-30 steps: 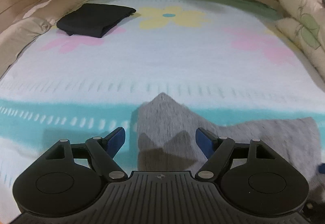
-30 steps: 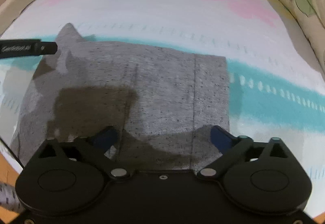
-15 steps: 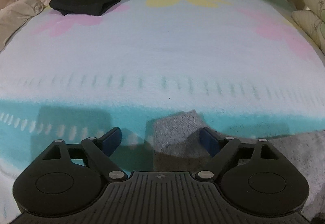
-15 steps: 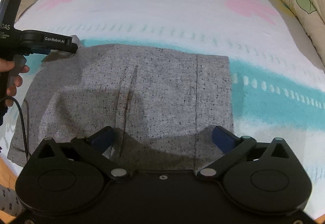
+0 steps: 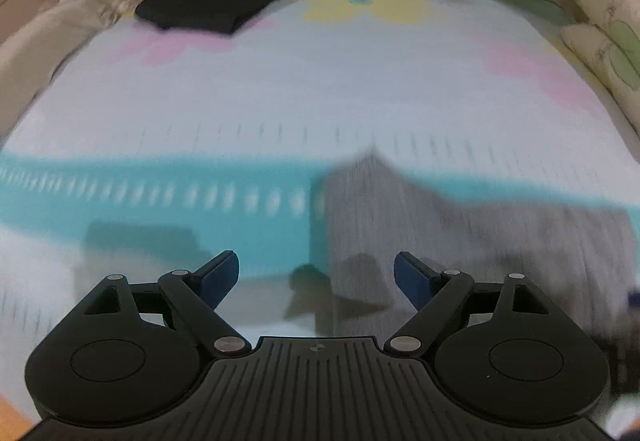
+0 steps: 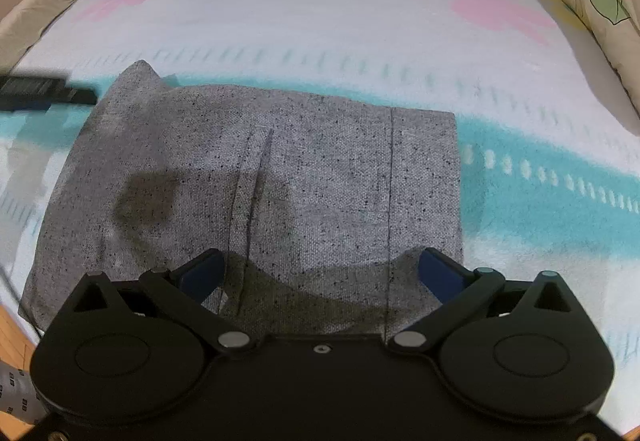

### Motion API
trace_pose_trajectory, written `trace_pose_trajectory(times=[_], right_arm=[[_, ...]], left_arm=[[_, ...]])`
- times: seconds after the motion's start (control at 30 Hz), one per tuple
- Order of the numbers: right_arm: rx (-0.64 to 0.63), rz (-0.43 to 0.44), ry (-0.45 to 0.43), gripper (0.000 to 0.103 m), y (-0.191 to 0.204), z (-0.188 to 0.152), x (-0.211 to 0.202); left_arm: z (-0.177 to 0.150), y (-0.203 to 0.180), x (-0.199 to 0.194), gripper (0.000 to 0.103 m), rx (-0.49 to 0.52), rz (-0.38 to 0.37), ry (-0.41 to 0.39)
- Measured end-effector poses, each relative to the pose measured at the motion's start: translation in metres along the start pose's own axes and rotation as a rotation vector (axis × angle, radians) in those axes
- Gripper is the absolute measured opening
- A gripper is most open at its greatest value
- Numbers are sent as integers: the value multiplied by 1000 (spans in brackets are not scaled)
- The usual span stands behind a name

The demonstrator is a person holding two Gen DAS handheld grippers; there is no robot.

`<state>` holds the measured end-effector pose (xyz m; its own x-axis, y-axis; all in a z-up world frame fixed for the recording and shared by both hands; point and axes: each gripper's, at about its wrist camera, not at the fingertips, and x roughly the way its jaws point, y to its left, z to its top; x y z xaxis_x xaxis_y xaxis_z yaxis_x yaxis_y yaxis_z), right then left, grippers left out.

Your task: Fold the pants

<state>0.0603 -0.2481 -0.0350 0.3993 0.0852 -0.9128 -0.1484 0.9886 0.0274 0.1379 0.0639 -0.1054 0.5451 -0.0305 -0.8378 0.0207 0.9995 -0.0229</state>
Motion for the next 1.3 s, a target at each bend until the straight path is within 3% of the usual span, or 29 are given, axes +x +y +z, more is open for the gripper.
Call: trace_pose_trajectory(times=[0.17, 0.27, 0.47, 0.6, 0.87, 1.0, 1.17, 1.3], right_arm=[[-1, 1, -5, 103, 0, -2, -1], [-6, 2, -1, 103, 1, -3, -2], [-5, 9, 5, 103, -3, -3, -3], [-2, 9, 21, 103, -3, 0, -3], [-6, -13, 37, 103, 4, 6, 1], [-19, -21, 40, 103, 8, 7, 3], [-28, -18, 25, 103, 10, 6, 4], [-45, 35, 3, 103, 0, 3, 2]], left_arm=[[-65, -8, -9, 86, 13, -51, 106], [-81, -11, -18, 88, 12, -31, 50], [-70, -11, -14, 89, -9, -30, 83], [-75, -15, -12, 103, -9, 24, 79], [-76, -13, -8, 103, -55, 50, 91], [-76, -19, -9, 103, -16, 73, 70], [-71, -18, -6, 103, -13, 47, 53], [-64, -15, 3, 103, -14, -2, 24]])
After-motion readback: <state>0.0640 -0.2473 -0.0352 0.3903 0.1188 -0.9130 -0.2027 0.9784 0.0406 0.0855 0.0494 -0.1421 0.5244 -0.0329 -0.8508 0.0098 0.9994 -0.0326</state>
